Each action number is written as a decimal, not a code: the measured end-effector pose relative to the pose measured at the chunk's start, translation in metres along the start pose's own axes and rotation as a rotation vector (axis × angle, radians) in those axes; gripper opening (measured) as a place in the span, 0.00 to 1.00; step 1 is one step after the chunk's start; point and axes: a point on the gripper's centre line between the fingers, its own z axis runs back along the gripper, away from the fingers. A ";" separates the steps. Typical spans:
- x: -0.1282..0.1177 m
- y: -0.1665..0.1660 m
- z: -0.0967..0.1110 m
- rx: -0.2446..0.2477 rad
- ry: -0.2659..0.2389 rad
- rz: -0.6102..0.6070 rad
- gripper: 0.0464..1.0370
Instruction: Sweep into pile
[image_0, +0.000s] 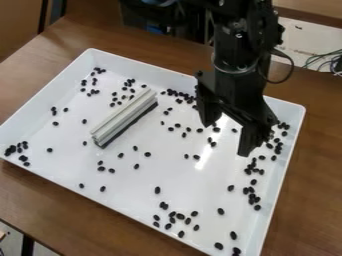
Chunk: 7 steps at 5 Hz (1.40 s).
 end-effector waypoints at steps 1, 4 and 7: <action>-0.006 0.000 -0.010 0.001 0.034 -0.005 0.96; -0.038 0.064 -0.021 0.063 0.135 -0.069 0.96; -0.059 0.146 -0.039 0.065 0.129 0.101 0.96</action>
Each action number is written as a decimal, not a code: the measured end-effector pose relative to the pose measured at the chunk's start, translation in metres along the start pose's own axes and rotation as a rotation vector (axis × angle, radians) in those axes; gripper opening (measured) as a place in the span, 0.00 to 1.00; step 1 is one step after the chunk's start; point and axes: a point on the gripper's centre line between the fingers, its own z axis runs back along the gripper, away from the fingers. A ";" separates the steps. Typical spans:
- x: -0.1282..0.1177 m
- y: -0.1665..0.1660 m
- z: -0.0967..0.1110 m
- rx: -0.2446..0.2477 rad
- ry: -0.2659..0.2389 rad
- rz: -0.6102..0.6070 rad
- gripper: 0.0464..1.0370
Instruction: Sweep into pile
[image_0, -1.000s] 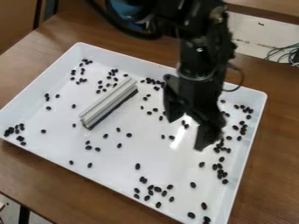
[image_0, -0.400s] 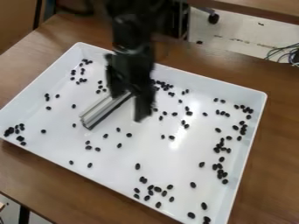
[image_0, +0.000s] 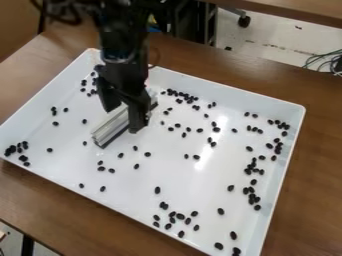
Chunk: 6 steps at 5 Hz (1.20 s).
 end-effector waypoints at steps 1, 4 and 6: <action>0.009 0.004 -0.009 0.005 0.006 0.003 0.96; 0.008 0.020 -0.022 0.003 0.018 0.041 0.96; 0.006 0.021 -0.038 -0.021 0.073 0.054 0.61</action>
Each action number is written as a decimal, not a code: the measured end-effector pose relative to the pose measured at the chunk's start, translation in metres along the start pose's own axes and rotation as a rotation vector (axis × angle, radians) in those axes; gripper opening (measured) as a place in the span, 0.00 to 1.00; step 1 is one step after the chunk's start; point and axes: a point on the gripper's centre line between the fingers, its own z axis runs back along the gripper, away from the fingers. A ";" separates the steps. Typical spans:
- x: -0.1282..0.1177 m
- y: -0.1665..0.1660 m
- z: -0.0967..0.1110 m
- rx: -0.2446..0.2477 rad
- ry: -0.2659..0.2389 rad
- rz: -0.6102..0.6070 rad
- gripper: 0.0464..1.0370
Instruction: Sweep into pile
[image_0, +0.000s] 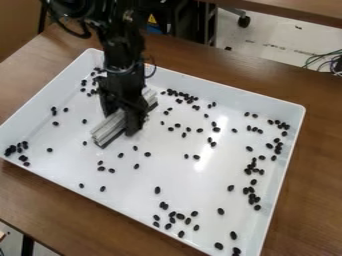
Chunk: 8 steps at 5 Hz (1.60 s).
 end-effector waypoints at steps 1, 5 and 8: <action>0.001 -0.002 0.000 0.008 0.002 0.009 0.33; 0.013 -0.092 0.047 -0.159 -0.064 -0.194 0.32; 0.041 -0.228 0.029 -0.353 -0.037 -0.205 0.32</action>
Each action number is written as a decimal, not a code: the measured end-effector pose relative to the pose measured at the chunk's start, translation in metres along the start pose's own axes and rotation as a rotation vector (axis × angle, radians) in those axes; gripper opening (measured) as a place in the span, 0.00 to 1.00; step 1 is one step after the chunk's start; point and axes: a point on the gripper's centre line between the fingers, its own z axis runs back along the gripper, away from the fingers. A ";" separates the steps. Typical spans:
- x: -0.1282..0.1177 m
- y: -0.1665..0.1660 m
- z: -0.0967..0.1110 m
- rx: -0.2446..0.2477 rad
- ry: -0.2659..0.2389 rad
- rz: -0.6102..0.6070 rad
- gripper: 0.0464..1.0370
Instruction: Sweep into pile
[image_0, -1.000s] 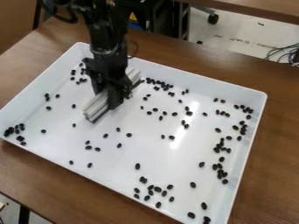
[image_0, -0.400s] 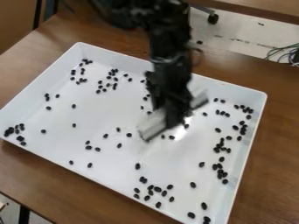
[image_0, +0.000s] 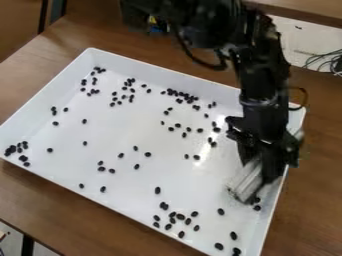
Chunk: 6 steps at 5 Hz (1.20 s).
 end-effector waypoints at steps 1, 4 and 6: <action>0.013 0.000 -0.005 -0.002 0.017 0.036 0.32; 0.008 0.006 -0.013 -0.035 -0.160 0.305 0.32; 0.014 0.011 -0.013 -0.135 -0.033 0.353 0.32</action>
